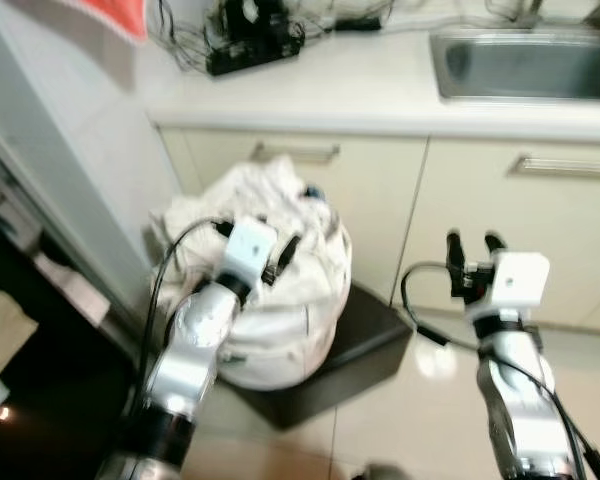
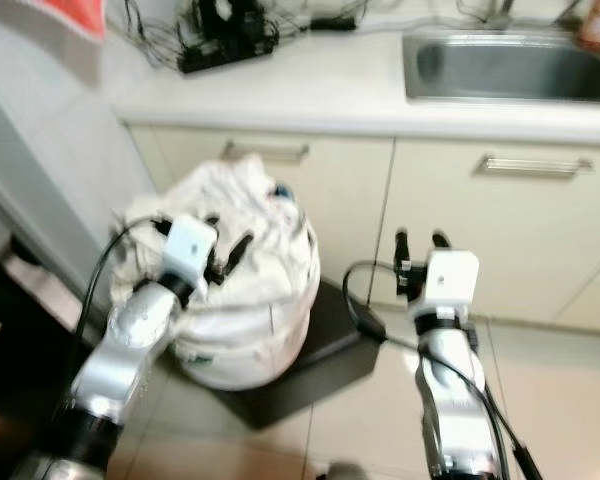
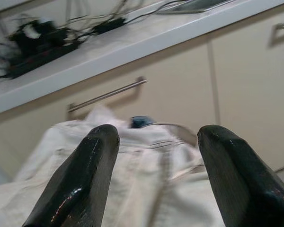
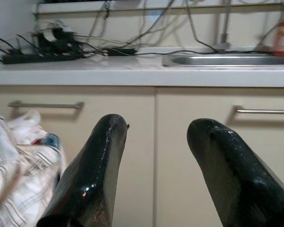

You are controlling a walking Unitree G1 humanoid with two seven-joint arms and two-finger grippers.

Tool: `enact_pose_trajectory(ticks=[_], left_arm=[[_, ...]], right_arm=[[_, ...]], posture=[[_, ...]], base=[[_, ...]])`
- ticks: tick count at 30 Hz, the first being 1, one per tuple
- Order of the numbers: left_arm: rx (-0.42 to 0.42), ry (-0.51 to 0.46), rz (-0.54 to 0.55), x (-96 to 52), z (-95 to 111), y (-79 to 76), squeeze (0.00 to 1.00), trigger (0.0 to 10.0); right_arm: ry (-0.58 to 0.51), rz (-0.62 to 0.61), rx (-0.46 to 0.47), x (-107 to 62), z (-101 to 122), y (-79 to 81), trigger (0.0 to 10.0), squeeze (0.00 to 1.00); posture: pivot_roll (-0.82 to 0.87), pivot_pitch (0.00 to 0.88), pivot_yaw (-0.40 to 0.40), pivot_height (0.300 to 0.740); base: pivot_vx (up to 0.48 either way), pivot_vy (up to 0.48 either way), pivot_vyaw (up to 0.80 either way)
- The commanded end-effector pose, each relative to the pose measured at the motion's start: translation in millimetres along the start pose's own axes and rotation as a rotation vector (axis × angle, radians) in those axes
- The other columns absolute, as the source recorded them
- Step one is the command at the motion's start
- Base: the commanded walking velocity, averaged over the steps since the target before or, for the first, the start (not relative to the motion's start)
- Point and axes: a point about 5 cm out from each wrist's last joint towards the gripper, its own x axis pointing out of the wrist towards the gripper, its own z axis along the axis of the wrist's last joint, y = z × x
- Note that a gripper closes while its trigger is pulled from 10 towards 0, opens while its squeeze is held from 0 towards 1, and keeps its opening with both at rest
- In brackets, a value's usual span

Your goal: Clothes washing

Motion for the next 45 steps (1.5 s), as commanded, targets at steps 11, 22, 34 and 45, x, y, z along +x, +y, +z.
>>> enact_pose_trajectory(ticks=[11, 22, 34, 45], left_arm=[[-0.028, -0.077, 0.064, 8.5, 22.7, 8.4, 0.0, 10.0], [-0.035, -0.087, 0.05, 15.4, 29.0, 5.9, 0.0, 10.0], [-0.027, -0.092, 0.109, 13.1, 33.7, 19.8, 0.0, 10.0], [0.104, -0.079, 0.156, -29.0, 60.6, 70.3, 0.0, 10.0]], right_arm=[[-0.079, 0.058, -0.01, 13.2, 19.8, 10.2, 10.0, 0.0], [-0.069, 0.045, 0.0, 17.4, 22.1, 4.9, 10.0, 0.0], [0.071, 0.16, 0.215, 22.9, 17.5, -4.8, 10.0, 0.0], [0.283, 0.137, 0.548, 8.8, -23.4, 4.0, 10.0, 0.0]], posture=[[-0.2, 0.0, 0.086, 0.727], [-0.22, 0.0, 0.091, 0.727], [-0.19, 0.0, 0.105, 0.727], [0.0, 0.108, 0.143, 0.727]], base=[[0.423, 0.0, 0.0], [0.457, 0.0, 0.0], [0.07, 0.0, 0.0], [0.0, 0.0, 0.0]])
